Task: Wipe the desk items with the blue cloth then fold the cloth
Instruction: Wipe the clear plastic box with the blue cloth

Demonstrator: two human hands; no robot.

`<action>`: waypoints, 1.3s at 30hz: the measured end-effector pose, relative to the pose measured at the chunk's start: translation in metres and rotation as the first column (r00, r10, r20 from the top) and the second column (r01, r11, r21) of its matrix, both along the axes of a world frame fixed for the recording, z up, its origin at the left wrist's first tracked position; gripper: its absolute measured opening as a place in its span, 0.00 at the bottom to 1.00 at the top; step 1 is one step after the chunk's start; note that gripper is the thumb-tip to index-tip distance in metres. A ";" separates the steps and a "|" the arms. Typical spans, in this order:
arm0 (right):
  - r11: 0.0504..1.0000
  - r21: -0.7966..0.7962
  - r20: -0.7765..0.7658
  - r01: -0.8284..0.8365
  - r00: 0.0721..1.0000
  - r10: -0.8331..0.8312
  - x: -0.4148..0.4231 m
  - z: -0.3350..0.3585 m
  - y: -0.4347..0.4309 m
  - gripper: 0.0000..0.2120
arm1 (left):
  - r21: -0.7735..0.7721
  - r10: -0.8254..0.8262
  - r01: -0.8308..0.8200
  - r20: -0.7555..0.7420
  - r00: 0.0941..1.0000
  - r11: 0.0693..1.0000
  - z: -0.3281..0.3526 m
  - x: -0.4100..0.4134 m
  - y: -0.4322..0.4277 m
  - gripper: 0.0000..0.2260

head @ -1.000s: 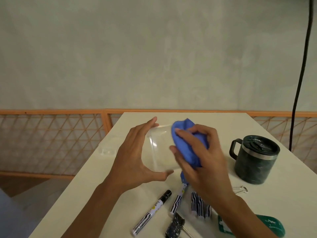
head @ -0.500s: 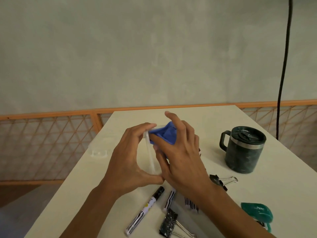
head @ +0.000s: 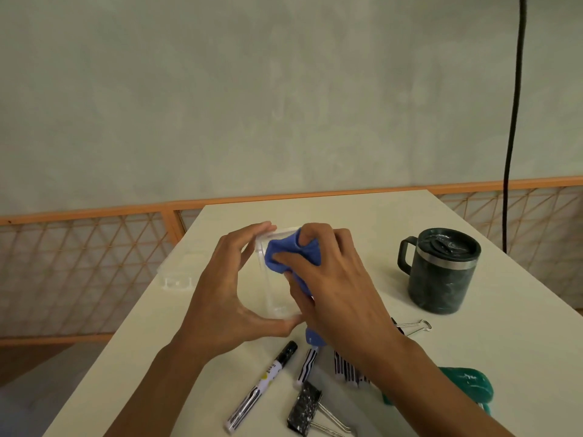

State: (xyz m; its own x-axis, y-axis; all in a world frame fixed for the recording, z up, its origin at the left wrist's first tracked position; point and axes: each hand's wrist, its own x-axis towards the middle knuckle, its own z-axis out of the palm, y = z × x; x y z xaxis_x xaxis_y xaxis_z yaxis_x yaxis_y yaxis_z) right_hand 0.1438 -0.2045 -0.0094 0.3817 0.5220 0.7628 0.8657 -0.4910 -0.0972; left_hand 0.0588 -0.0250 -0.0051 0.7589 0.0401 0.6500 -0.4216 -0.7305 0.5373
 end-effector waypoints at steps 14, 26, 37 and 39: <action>1.000 0.022 0.077 0.001 0.997 -0.003 0.004 0.001 0.012 0.17 | 0.033 -0.010 0.009 0.021 1.000 0.999 0.000 -0.001 -0.005 0.55; 0.981 0.192 0.050 0.040 0.997 -0.050 0.006 0.002 0.012 0.06 | 0.021 -0.031 0.030 0.038 0.999 0.999 0.000 -0.002 -0.014 0.53; 0.946 -0.275 0.009 -0.170 0.984 0.179 0.008 0.007 -0.012 0.25 | 0.009 -0.005 0.005 -0.004 1.000 1.000 0.003 -0.003 0.005 0.52; 0.909 -0.371 -0.041 -0.188 0.982 0.186 0.002 0.009 -0.016 0.27 | 0.025 0.001 -0.001 -0.010 1.000 1.000 0.004 -0.003 0.009 0.53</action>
